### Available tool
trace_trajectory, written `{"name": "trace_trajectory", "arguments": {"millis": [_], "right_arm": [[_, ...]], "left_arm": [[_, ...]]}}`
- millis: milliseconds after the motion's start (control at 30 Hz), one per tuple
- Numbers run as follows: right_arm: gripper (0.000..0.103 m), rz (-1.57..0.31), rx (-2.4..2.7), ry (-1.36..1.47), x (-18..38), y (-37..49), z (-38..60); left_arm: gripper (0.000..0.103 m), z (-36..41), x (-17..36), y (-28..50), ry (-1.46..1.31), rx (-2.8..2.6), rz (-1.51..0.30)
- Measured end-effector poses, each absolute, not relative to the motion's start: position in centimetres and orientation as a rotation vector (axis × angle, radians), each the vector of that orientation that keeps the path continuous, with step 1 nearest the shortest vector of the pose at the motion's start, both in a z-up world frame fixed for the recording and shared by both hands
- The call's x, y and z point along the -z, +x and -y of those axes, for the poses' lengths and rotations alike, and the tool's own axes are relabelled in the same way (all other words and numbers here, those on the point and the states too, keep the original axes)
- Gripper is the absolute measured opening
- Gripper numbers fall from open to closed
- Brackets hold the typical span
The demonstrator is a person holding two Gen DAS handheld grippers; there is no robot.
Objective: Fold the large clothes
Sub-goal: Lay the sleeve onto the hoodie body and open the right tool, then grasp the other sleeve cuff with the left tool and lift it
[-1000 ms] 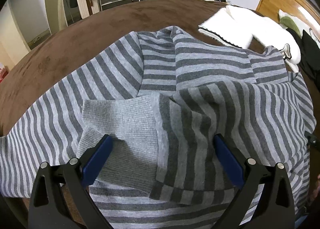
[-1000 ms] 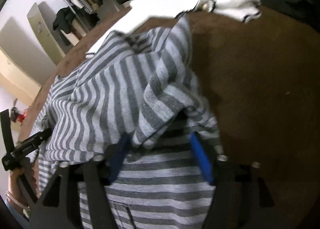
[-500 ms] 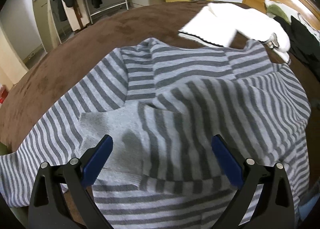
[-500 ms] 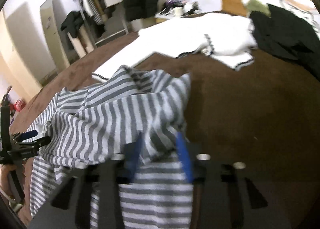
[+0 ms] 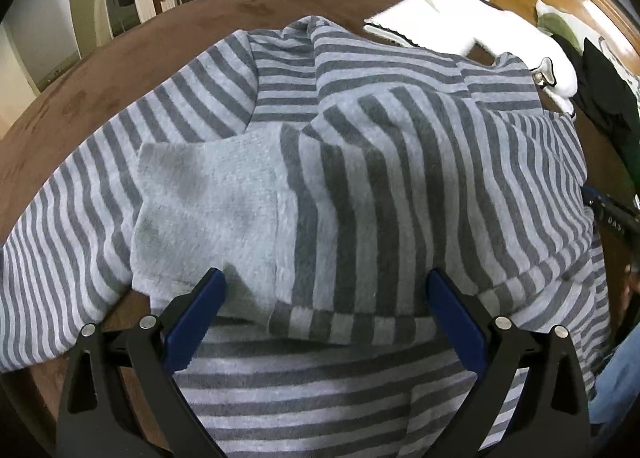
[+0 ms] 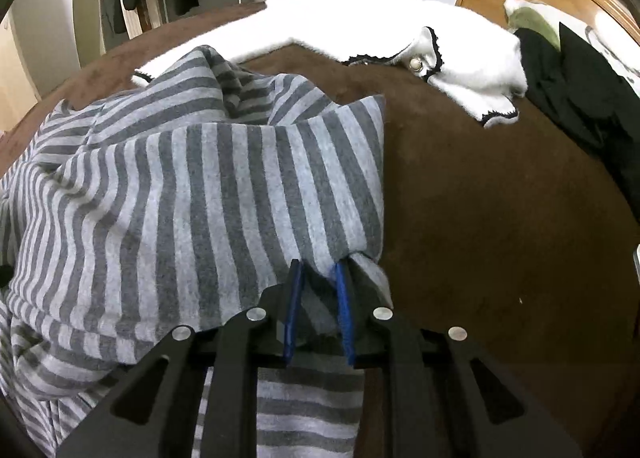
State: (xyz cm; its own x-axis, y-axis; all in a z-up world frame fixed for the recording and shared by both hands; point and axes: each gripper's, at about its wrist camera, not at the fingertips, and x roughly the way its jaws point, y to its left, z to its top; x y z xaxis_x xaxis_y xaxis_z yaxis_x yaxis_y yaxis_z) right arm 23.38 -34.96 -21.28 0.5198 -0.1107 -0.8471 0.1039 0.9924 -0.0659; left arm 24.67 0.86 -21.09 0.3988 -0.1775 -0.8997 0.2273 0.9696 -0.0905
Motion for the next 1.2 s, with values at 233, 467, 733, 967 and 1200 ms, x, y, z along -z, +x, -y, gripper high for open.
{"name": "trace_trajectory", "arguments": {"millis": [233, 467, 733, 967, 1200], "right_arm": [[0.023, -1.02, 0.116, -0.018, 20.8, 23.3, 34.6], [0.067, -0.943, 0.022, 0.007, 17.8, 21.6, 32.1], [0.076, -0.887, -0.135, 0.01, 14.4, 19.8, 26.4], [0.08, -0.874, -0.245, -0.031, 13.0, 18.9, 21.6], [0.08, -0.891, -0.316, -0.058, 13.1, 17.8, 17.5]], "left_arm": [[0.098, -1.3, 21.0, 24.1, 0.026, 0.237, -1.11], [0.097, -2.1, 17.6, 23.3, 0.0, 0.177, -0.998], [0.097, -9.6, 11.6, 20.2, -0.162, 0.001, -0.847], [0.097, -18.2, 9.7, 16.5, -0.236, -0.183, -0.792], [0.097, -25.9, 11.4, 12.5, -0.307, -0.321, -0.811]]}}
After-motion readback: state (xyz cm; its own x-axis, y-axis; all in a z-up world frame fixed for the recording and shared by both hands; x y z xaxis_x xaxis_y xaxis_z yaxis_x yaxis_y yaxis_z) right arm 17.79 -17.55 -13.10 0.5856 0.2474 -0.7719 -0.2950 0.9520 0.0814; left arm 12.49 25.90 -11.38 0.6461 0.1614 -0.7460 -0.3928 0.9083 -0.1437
